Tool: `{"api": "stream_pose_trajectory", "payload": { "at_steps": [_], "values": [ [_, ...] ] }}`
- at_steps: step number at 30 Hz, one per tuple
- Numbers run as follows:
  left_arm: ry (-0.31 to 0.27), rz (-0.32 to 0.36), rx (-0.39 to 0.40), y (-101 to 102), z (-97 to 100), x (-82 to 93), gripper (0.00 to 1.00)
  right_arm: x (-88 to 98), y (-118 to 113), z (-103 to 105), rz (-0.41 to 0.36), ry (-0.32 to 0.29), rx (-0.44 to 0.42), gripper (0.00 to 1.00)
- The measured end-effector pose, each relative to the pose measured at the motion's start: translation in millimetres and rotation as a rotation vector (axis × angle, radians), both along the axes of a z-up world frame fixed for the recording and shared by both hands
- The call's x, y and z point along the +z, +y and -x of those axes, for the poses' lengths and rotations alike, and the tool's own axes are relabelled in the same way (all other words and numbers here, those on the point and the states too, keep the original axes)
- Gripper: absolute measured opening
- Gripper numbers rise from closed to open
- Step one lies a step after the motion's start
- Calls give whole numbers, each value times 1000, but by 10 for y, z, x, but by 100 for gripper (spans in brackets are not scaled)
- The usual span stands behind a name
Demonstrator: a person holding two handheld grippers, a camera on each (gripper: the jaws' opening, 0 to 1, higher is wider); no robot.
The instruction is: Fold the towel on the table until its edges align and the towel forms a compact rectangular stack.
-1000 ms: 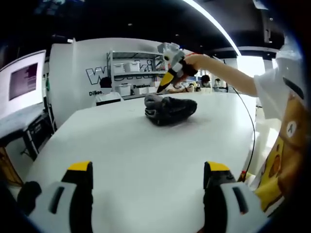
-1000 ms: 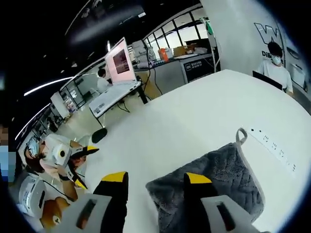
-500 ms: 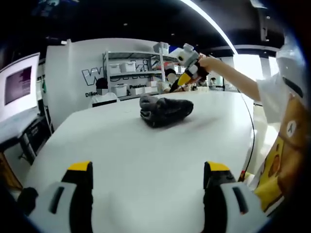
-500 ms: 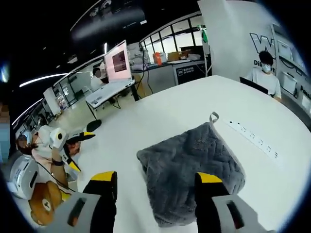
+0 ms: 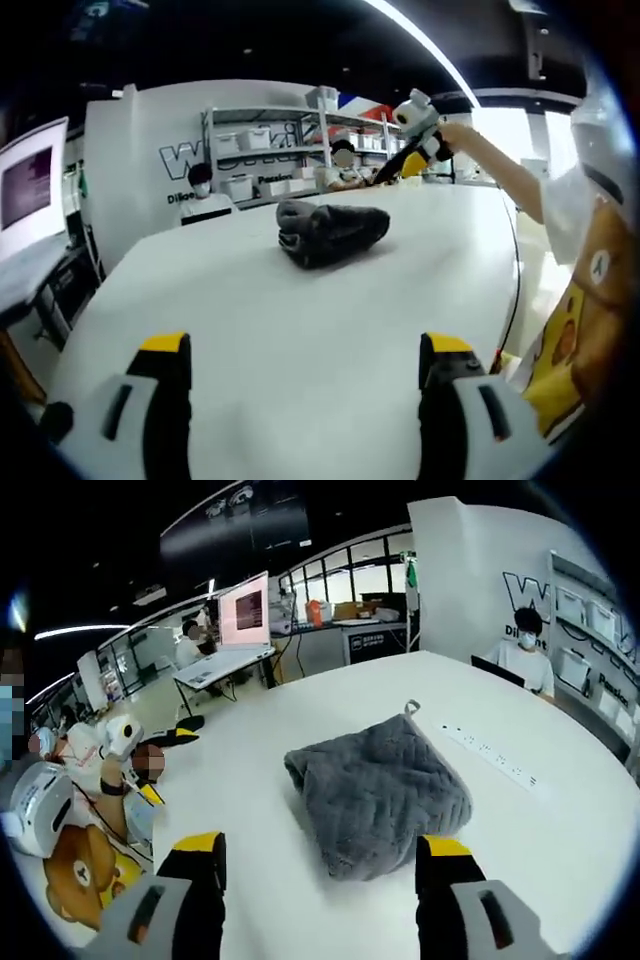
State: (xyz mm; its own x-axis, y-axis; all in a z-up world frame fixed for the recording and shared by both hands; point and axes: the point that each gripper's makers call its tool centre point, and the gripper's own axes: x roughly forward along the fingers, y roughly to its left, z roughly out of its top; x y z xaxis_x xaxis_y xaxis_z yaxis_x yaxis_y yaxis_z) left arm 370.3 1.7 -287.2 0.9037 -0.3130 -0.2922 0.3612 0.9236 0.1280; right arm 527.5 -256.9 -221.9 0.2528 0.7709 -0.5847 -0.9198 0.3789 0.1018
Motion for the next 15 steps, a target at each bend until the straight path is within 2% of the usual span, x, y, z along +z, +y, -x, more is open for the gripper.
{"api": "stream_pose_trajectory", "payload": {
  "at_steps": [5,10,15],
  "values": [
    [5,-8,-18,-64,-11,10,99,-76,-245,173,-17,-27,-25,91],
    [2,-10,-35,-125,-22,45,99,-90,-510,342,-101,-60,-90,93],
    [7,-22,-45,-173,-46,62,99,-167,-781,505,-108,-72,-134,96]
  ]
}}
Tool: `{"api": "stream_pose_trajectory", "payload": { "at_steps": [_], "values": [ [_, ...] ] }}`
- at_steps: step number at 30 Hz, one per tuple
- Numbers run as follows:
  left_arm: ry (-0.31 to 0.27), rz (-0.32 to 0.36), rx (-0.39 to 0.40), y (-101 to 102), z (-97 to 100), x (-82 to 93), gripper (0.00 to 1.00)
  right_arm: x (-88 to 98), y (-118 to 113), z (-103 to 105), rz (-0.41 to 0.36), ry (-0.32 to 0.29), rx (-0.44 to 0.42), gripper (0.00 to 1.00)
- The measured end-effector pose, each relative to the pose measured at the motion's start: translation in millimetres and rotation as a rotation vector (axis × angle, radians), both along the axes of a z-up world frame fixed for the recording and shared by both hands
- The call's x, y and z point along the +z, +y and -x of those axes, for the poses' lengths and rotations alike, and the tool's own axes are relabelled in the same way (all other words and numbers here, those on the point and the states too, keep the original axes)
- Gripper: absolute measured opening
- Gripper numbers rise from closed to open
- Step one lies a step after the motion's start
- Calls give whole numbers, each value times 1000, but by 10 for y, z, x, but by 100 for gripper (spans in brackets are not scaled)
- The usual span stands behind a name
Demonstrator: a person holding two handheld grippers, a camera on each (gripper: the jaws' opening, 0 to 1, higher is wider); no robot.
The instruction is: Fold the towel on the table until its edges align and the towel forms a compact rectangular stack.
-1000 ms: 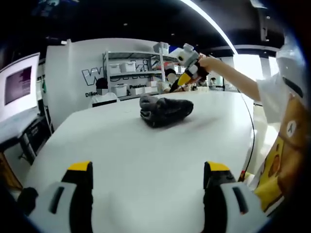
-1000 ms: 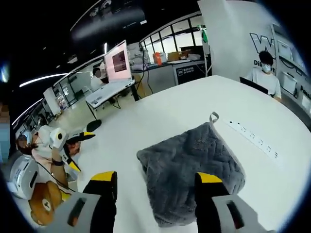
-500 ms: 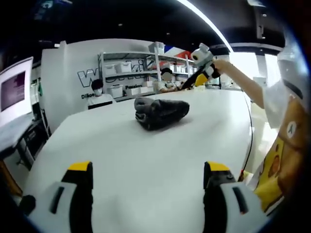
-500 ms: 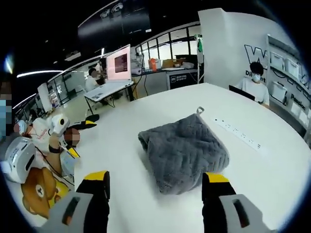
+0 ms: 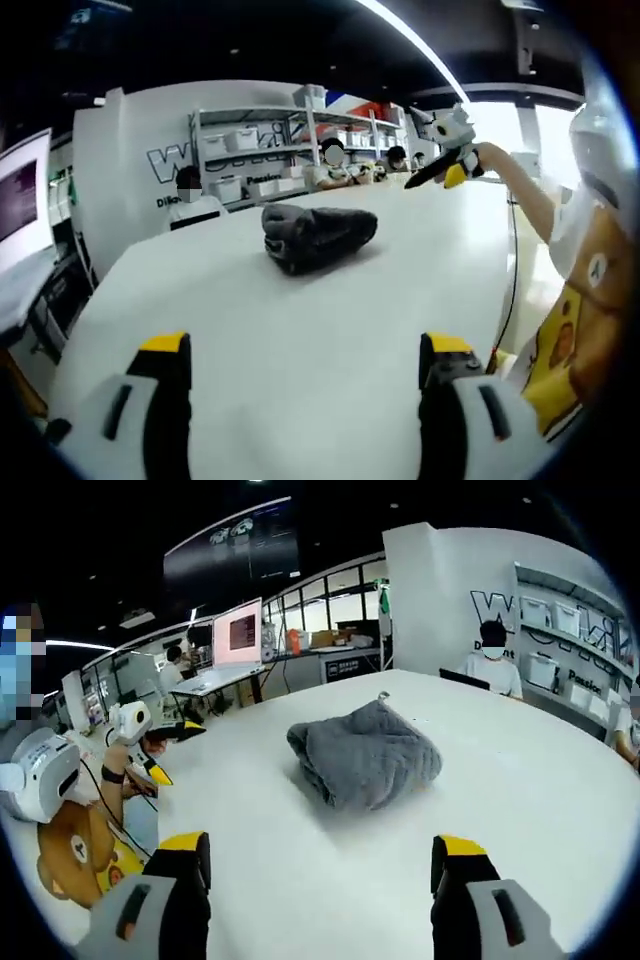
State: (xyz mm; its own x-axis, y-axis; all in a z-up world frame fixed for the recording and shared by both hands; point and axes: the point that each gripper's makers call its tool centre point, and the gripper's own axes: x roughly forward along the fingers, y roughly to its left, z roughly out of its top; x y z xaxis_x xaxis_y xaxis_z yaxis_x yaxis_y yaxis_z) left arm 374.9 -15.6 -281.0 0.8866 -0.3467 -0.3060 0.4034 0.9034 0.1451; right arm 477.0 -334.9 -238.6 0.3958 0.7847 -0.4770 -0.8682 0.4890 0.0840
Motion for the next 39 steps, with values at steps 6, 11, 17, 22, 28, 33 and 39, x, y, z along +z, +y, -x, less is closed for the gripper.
{"api": "stream_pose_trajectory", "payload": {
  "at_steps": [6,11,17,22,28,33,39],
  "values": [
    [6,-10,-12,-54,-13,13,99,-22,-216,141,-35,-53,-70,98],
    [9,-10,-24,-91,-29,19,99,-31,-331,160,-145,-67,-167,97],
    [18,-12,-28,-84,-54,7,99,-184,-353,226,-153,-78,-213,99],
    [22,-12,-28,-70,-82,9,99,-247,-352,260,-156,-89,-246,99],
    [22,0,-39,-80,-104,12,99,-320,-314,354,-145,-105,-254,100],
    [29,6,-37,-67,-123,-4,99,-386,-342,372,-152,-111,-291,100],
    [32,20,-31,-62,-139,-31,99,-499,-349,332,-155,-101,-335,100]
  ]
}}
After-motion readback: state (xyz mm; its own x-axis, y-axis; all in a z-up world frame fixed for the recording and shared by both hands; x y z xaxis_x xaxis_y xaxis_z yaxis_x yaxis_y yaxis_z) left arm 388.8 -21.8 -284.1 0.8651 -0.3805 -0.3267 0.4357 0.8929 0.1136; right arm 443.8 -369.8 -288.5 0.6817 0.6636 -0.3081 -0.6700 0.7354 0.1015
